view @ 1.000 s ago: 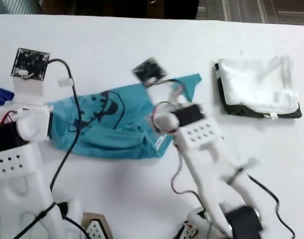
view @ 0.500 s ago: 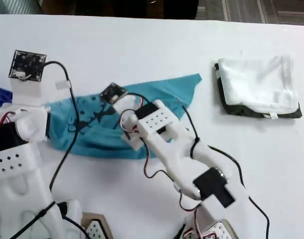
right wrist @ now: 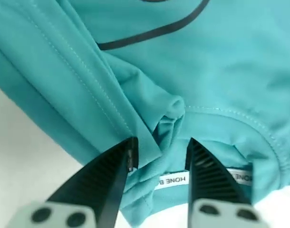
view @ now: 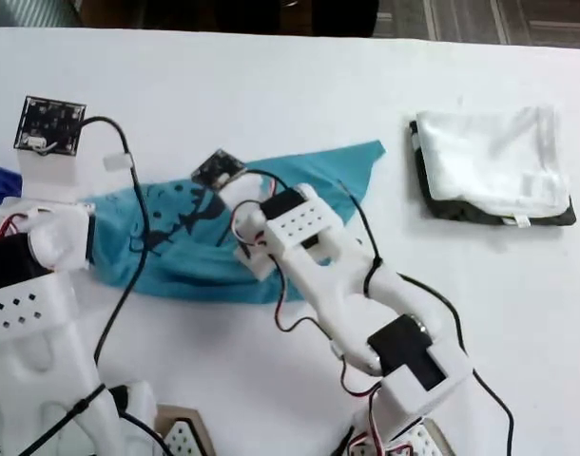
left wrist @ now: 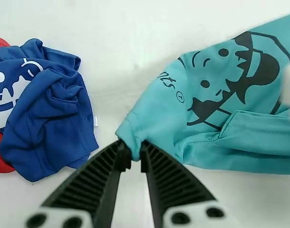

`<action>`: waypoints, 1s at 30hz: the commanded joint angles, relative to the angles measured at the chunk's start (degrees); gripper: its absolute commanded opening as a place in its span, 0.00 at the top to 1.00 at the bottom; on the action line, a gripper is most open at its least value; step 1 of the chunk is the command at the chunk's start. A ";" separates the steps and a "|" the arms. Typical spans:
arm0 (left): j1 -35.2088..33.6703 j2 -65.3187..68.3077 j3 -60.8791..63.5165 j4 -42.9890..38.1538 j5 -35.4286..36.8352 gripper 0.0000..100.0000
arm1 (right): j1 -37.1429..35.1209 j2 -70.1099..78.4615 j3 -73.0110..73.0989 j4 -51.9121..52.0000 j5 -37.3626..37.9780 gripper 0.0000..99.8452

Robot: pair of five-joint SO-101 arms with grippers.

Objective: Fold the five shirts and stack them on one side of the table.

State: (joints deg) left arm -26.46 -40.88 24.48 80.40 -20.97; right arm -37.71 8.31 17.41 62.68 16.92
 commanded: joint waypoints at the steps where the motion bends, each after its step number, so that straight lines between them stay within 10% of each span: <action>1: -0.35 -0.35 -0.66 -0.88 -0.53 0.97 | -2.07 -0.22 -2.02 1.19 0.09 0.83; 21: -0.35 -0.44 -0.75 -0.88 -0.35 0.97 | -1.27 6.02 -2.37 0.84 0.00 0.83; 30: -0.35 -0.44 -0.75 -0.88 -0.53 0.97 | -1.27 4.62 -4.66 2.33 -0.09 0.98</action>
State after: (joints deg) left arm -26.46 -40.88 24.48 80.40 -20.97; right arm -39.12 14.20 15.12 63.65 17.01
